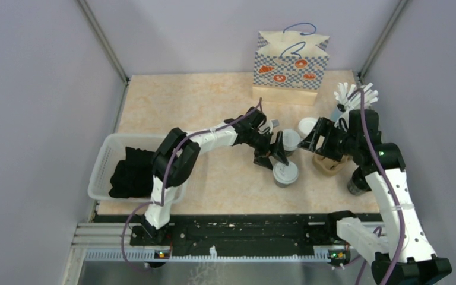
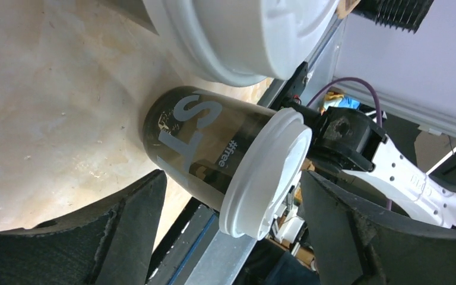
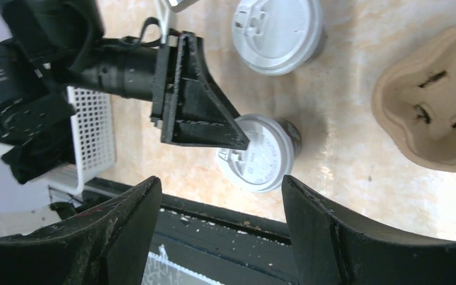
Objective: Pack the takeout coffee
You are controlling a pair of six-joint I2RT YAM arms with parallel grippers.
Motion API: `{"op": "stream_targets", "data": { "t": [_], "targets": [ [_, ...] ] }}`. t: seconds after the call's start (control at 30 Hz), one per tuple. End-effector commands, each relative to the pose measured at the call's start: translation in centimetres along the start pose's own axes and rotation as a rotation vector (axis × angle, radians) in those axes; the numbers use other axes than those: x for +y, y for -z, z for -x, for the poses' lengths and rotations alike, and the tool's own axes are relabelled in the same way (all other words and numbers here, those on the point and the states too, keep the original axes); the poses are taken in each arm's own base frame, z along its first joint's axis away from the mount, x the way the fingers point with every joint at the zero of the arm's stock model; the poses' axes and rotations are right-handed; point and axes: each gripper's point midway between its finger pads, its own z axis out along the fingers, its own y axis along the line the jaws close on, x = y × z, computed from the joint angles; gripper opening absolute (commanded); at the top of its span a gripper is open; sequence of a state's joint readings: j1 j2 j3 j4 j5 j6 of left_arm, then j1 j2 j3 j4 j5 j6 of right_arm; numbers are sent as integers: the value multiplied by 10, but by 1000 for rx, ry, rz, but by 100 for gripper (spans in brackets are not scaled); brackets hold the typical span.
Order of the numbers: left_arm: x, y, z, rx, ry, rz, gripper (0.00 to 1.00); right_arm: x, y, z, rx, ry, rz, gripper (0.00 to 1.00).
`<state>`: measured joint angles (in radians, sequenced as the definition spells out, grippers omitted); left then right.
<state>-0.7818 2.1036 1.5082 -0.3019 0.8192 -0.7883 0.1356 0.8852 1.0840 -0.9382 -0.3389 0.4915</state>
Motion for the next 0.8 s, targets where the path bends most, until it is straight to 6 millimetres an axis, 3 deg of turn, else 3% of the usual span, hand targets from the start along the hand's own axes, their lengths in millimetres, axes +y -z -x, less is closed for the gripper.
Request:
{"op": "stream_targets", "data": {
  "t": [0.0,0.1,0.17,0.37,0.53,0.67,0.77],
  "targets": [
    [-18,20,5,-58,-102,54,94,-17,13,15,-19,43,-155,75],
    [-24,48,-6,-94,-156,124,98,-48,16,20,-11,45,-342,75],
    [-36,73,-16,-129,-208,162,98,-57,16,26,-22,63,-396,76],
    [-53,133,-32,-244,-332,281,98,-39,-2,66,-76,76,-348,83],
    [-57,161,-28,-332,-404,350,98,4,-28,134,-227,75,-195,85],
    [-57,180,-19,-402,-455,417,98,37,-59,209,-405,64,-83,86],
    [-56,193,-15,-432,-493,463,98,58,-70,260,-531,27,-21,85]
  ]
}}
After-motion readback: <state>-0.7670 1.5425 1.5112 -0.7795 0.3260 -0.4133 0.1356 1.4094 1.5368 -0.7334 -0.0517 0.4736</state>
